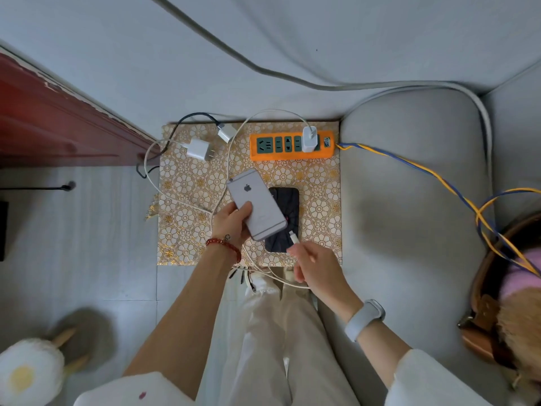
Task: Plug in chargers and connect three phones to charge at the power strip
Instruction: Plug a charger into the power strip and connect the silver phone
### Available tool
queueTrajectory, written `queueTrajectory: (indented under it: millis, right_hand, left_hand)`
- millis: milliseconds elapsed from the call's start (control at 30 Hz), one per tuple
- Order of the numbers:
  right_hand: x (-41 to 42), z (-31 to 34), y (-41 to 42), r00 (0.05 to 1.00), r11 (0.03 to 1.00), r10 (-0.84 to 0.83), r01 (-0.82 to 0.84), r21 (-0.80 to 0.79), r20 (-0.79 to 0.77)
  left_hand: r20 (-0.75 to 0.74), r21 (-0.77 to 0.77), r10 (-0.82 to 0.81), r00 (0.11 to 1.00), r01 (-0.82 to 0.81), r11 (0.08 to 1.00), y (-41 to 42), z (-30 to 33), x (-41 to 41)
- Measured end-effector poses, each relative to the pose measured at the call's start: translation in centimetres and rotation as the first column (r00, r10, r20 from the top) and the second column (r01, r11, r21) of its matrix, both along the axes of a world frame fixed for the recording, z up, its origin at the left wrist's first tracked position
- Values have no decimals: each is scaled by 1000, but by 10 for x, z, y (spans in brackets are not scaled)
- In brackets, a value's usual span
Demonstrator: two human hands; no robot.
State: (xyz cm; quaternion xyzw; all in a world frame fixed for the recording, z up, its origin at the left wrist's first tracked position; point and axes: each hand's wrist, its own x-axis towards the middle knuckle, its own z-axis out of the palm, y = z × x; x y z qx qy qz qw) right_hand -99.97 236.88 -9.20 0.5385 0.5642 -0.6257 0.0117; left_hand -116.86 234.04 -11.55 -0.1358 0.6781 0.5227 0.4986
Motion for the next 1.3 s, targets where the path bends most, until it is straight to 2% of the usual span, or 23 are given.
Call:
queueTrajectory:
  millis: [100,233,400,767,967,1100,1300]
  right_hand:
    - [-9,5,-5,994,999,6,-9,-33,-105]
    - [-21,8,-7,992,998,-14,22,60,-123]
    - [-27,9,-4,986,995,-61,73,70,-153]
    - [-34,7,0,991,990,-77,89,108,-107]
    - [-37,11,3,991,989,-66,80,125,-113]
    - [-34,9,5,996,994,-62,67,84,-60]
    - [-33,4,-1,1000,989,20,-22,146,18]
  left_hand:
    - [23,41,40,999,-41,998,4,6,0]
    - [58,66,65,996,-69,995,5,11,3]
    - [81,92,101,992,-108,990,4,15,3]
    - [82,89,157,984,-164,982,5,16,-2]
    - [73,101,139,988,-146,984,7,16,-2]
    - [49,88,98,994,-102,991,6,15,0]
    - [20,55,30,999,-31,998,3,13,2]
